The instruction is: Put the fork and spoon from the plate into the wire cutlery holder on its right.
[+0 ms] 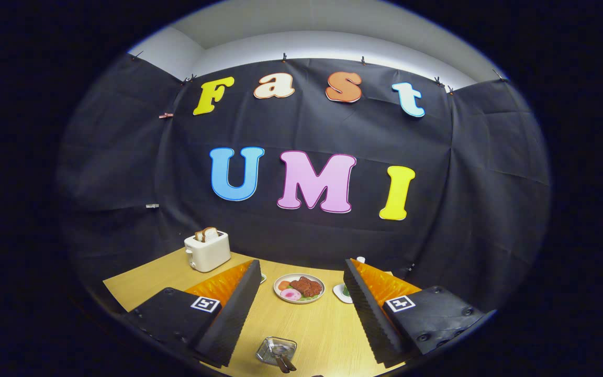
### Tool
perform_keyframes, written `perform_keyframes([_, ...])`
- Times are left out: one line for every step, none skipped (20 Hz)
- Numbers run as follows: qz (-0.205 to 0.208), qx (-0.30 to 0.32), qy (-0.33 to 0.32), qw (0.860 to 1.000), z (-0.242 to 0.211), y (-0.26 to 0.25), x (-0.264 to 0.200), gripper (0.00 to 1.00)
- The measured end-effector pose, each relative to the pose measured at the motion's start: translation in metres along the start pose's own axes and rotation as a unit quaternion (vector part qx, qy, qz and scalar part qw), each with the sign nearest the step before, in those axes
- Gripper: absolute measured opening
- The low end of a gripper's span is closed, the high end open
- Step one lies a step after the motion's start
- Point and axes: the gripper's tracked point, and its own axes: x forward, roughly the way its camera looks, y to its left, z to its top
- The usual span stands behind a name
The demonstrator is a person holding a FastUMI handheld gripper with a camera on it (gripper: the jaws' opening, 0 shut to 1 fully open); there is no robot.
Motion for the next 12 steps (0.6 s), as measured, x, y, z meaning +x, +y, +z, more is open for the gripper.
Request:
perform_keyframes([0.003,0.002,0.001,1.000,-0.001,0.001,0.000,0.99])
perform_keyframes([0.005,0.003,0.003,1.000,-0.002,0.001,0.000,0.99])
perform_keyframes([0.004,0.002,0.005,1.000,-0.002,-0.002,0.000,0.99])
perform_keyframes([0.003,0.003,0.005,1.000,-0.003,-0.004,-0.001,0.99])
perform_keyframes([0.003,0.006,0.007,1.000,-0.003,-0.005,-0.002,0.99])
perform_keyframes([0.004,0.009,0.009,1.000,-0.004,-0.006,-0.002,0.99])
perform_keyframes([0.003,0.011,0.012,1.000,-0.006,-0.007,-0.003,0.99])
perform_keyframes([0.003,0.011,0.015,1.000,-0.007,-0.009,-0.003,0.98])
perform_keyframes([0.003,0.010,0.017,1.000,-0.008,-0.010,-0.003,0.99])
perform_keyframes([0.003,0.010,0.018,1.000,-0.008,-0.011,-0.003,0.99])
perform_keyframes([0.002,0.009,0.018,1.000,-0.008,-0.012,-0.003,0.99])
perform_keyframes([0.002,0.009,0.019,1.000,-0.009,-0.014,-0.004,0.99])
